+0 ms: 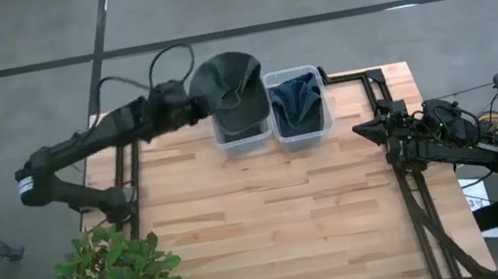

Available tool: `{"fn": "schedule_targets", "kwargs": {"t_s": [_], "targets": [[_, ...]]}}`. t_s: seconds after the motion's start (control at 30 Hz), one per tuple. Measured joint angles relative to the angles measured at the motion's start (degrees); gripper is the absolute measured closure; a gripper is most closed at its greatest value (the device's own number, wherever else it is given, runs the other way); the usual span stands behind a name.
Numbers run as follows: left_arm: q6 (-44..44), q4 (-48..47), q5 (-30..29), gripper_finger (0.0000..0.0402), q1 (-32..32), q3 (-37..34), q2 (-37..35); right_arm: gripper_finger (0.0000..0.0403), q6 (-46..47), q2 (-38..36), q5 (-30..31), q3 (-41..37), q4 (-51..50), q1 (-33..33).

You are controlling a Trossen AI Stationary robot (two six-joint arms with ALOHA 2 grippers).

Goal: Pick & Place hat
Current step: Put the black cap into the left transparent bin

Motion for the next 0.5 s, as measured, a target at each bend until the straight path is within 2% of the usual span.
{"fn": "schedule_targets", "kwargs": {"t_s": [0.2, 0.33, 0.5], "targets": [[2.4, 0.1, 12.5, 0.0388, 9.7, 0.0, 5.0, 0.0394, 0.0, 0.0, 0.0, 0.0, 0.0, 0.0], [3.2, -0.3, 16.6, 0.0388, 13.9, -0.1, 7.7, 0.0394, 0.0, 0.0, 0.0, 0.0, 0.0, 0.0], [3.6, -0.4, 20.5, 0.0388, 16.2, -0.1, 10.7, 0.0394, 0.0, 0.0, 0.0, 0.0, 0.0, 0.0]]}}
